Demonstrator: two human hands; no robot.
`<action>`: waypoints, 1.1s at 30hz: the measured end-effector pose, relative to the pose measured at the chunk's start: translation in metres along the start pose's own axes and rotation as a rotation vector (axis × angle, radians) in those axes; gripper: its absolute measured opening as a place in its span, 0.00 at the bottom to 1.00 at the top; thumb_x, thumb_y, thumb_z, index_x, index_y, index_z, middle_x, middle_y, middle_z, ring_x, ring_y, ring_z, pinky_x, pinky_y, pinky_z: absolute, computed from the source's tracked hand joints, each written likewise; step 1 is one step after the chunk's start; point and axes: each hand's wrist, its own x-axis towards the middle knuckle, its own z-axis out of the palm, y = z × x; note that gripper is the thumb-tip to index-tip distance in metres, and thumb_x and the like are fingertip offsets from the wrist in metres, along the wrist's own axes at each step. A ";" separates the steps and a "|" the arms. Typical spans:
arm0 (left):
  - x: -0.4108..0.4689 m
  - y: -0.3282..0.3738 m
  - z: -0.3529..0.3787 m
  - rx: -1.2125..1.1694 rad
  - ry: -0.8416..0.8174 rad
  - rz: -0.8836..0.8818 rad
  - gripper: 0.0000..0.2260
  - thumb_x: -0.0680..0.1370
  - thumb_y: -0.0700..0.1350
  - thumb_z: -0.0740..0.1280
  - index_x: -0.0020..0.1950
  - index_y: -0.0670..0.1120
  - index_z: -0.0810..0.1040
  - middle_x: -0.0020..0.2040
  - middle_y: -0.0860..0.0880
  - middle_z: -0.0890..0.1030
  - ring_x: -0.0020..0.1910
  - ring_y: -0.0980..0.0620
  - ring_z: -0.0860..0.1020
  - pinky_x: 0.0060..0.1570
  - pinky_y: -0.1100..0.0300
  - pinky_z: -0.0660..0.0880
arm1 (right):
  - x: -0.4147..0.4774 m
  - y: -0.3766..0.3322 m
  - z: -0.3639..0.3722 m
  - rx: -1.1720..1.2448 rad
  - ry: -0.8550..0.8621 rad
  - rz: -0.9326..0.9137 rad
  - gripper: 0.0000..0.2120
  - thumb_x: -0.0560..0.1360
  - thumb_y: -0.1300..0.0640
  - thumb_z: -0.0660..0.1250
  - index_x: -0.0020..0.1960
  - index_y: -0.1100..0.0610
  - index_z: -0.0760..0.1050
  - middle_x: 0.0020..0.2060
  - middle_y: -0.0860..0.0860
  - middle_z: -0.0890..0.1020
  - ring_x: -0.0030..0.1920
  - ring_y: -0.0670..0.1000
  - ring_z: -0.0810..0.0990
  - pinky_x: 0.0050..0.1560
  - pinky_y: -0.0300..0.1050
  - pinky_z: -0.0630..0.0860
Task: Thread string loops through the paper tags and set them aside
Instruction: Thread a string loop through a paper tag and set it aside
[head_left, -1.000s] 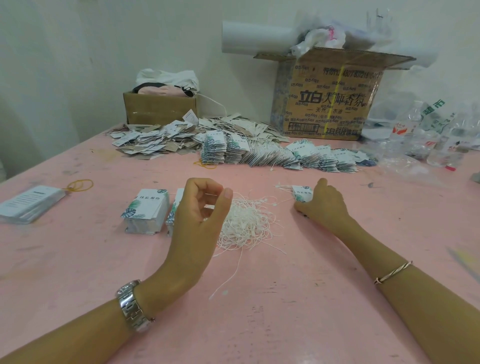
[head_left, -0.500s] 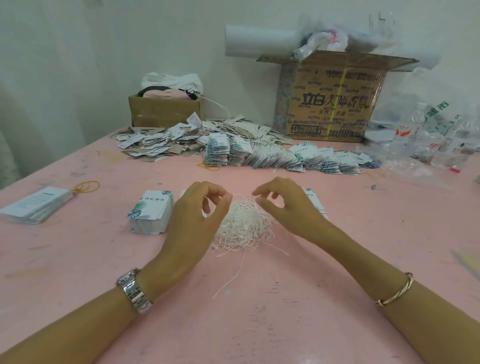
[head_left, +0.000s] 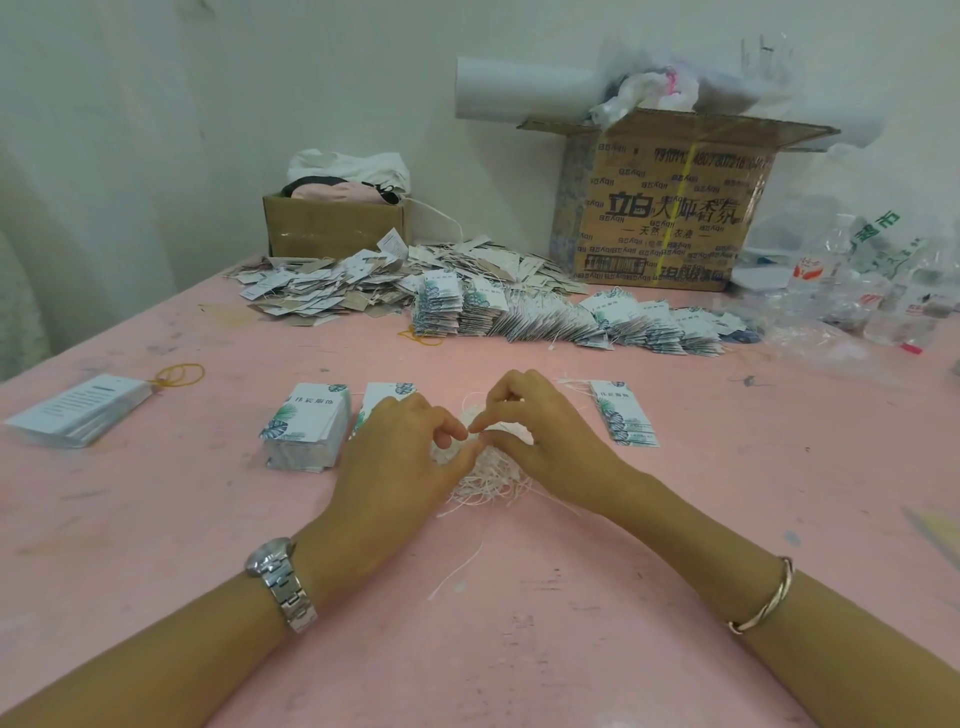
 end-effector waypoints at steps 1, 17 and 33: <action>0.000 0.000 0.000 -0.002 0.001 0.001 0.13 0.75 0.63 0.66 0.51 0.56 0.82 0.43 0.58 0.76 0.50 0.56 0.71 0.42 0.61 0.66 | 0.000 0.000 0.000 -0.001 0.018 -0.007 0.06 0.75 0.60 0.72 0.51 0.57 0.84 0.45 0.52 0.77 0.48 0.51 0.71 0.48 0.45 0.69; 0.009 0.009 -0.012 -0.567 0.094 -0.012 0.05 0.77 0.43 0.70 0.42 0.51 0.78 0.34 0.61 0.74 0.31 0.57 0.65 0.33 0.68 0.64 | 0.001 -0.007 -0.009 0.165 0.079 -0.066 0.00 0.78 0.62 0.64 0.49 0.59 0.74 0.47 0.51 0.76 0.47 0.53 0.73 0.49 0.54 0.73; 0.013 0.008 -0.013 -0.939 0.094 -0.127 0.05 0.81 0.44 0.65 0.45 0.49 0.77 0.33 0.56 0.78 0.36 0.53 0.72 0.34 0.67 0.68 | 0.004 0.003 -0.028 0.456 0.283 0.332 0.04 0.75 0.65 0.69 0.44 0.57 0.77 0.39 0.50 0.83 0.39 0.48 0.77 0.38 0.40 0.70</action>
